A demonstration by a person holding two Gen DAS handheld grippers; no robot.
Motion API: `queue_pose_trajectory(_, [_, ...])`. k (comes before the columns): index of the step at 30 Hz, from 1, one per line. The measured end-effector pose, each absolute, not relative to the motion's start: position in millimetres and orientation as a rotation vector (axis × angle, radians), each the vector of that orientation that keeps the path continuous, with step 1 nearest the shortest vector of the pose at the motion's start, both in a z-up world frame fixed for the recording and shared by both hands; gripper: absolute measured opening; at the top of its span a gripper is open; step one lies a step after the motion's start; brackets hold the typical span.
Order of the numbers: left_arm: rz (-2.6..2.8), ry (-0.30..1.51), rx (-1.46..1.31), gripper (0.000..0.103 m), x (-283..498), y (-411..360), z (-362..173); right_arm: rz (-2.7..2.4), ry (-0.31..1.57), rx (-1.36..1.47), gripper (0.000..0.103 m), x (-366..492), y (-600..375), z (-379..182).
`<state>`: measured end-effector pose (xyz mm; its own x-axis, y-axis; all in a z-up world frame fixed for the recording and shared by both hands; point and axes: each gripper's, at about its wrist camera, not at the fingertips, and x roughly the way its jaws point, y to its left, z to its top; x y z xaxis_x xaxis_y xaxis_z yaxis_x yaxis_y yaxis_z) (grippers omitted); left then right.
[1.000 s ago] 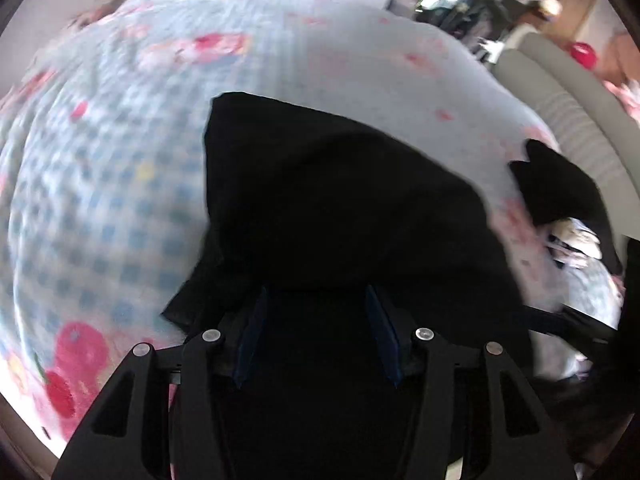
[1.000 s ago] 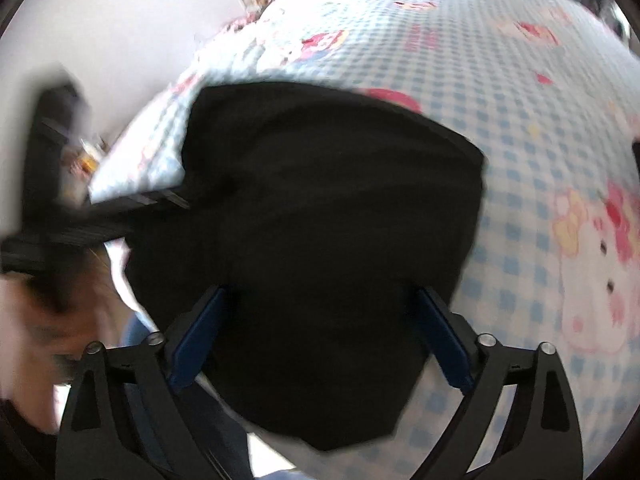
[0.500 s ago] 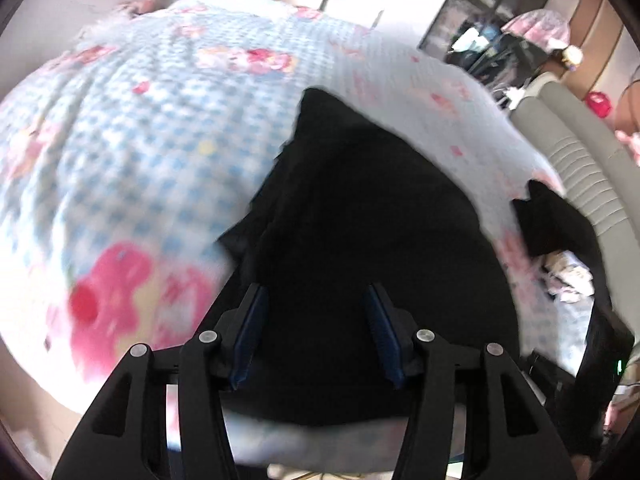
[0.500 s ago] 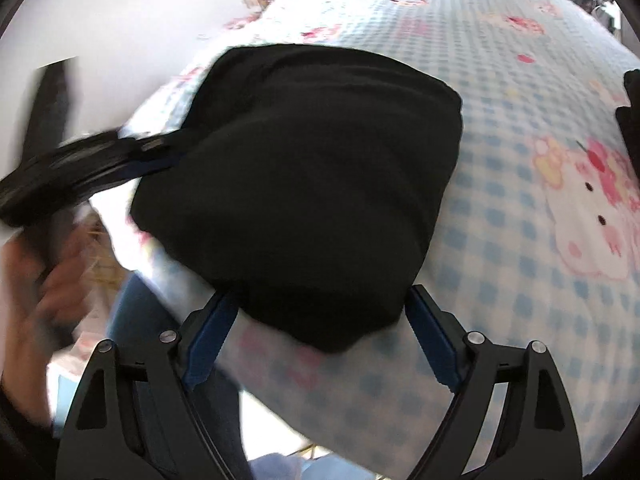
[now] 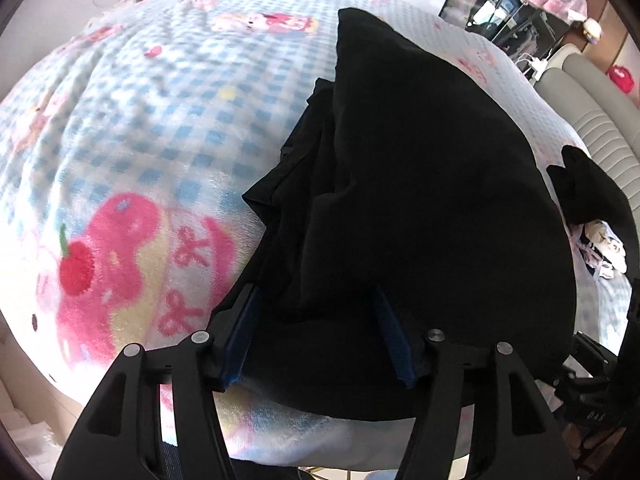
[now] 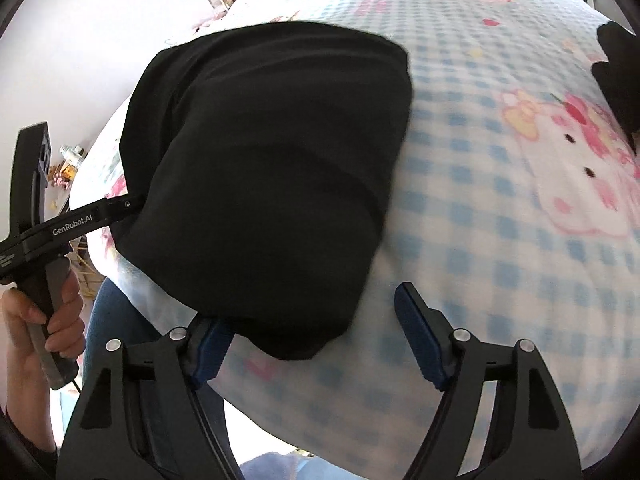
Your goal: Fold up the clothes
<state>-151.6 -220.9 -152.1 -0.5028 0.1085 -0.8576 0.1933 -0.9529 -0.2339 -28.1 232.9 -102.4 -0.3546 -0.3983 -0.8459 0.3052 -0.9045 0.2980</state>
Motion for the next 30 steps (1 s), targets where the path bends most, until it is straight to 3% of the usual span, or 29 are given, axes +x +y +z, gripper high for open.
queue_pose_trajectory(6, [-2.613,0.482,1.599,0.064,-160,-227,-145,-2.275,-0.120,1.466,0.077,-25,246,-104])
queue_pose_trajectory(10, [-2.665,0.371,1.495,0.061,-166,-234,-91,-2.253,-0.056,1.396,0.074,-11,255,-78])
queue_pose_trajectory(15, [-2.790,0.266,1.385,0.061,-194,-227,-49,-2.356,-0.195,1.279,0.079,-34,277,-32])
queue_pose_trajectory(19, [-2.797,0.147,1.434,0.062,-224,-197,-46,-2.436,-0.164,1.287,0.079,-84,266,-22])
queue_pose_trajectory(22, [-2.785,0.022,1.429,0.062,-199,-190,-48,-2.432,-0.133,1.310,0.079,-98,262,-24])
queue_pose_trajectory(30, [-2.738,0.050,1.516,0.062,-220,-178,-72,-2.372,-0.042,1.369,0.079,-112,230,-35])
